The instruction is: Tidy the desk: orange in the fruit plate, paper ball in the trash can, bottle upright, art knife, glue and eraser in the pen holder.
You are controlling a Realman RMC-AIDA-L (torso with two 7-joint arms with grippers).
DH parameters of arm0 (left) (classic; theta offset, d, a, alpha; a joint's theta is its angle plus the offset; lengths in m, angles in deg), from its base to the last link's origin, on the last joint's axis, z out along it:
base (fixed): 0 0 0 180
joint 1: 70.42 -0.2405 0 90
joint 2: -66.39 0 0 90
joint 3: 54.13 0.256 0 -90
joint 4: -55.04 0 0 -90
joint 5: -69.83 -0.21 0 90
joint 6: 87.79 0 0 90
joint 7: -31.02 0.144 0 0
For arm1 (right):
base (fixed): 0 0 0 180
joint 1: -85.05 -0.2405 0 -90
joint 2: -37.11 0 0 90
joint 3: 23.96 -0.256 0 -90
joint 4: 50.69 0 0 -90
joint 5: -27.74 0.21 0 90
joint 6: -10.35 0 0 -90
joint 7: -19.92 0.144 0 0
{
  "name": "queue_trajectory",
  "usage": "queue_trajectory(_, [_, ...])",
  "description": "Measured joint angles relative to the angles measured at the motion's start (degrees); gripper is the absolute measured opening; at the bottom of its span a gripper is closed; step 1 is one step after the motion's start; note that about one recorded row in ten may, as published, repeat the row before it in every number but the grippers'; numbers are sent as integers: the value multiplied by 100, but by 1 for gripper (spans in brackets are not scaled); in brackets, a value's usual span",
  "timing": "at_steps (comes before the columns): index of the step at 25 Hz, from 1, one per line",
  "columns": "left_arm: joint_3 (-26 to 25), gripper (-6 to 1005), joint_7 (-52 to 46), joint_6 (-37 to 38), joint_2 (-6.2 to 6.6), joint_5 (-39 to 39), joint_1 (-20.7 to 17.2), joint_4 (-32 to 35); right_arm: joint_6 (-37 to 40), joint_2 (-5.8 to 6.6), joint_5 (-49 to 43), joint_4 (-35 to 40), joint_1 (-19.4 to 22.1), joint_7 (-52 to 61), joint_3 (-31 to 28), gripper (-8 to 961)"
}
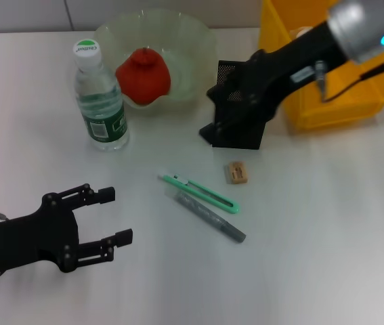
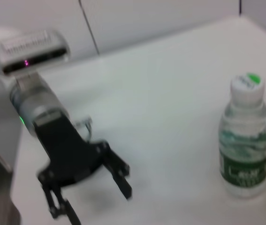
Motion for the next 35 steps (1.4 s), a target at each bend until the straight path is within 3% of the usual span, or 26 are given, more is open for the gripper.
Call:
queue_trajectory(4, [-51, 784, 2, -19, 0, 5, 4, 0, -450, -100, -357, -54, -334, 491, 719, 835])
queue_trajectory(10, [-136, 783, 13, -20, 3, 8, 0, 0, -1216, -144, -587, -383, -690, 1184, 1880, 835])
queue_trajectory(18, [-138, 783, 19, -33, 0, 8, -2, 0, -1980, -182, -647, -758, -846, 1855, 3100, 835])
queue_trajectory(35, [-138, 783, 16, -109, -49, 7, 66, 0, -3022, -196, -102, -1383, -764, 2161, 4100, 834])
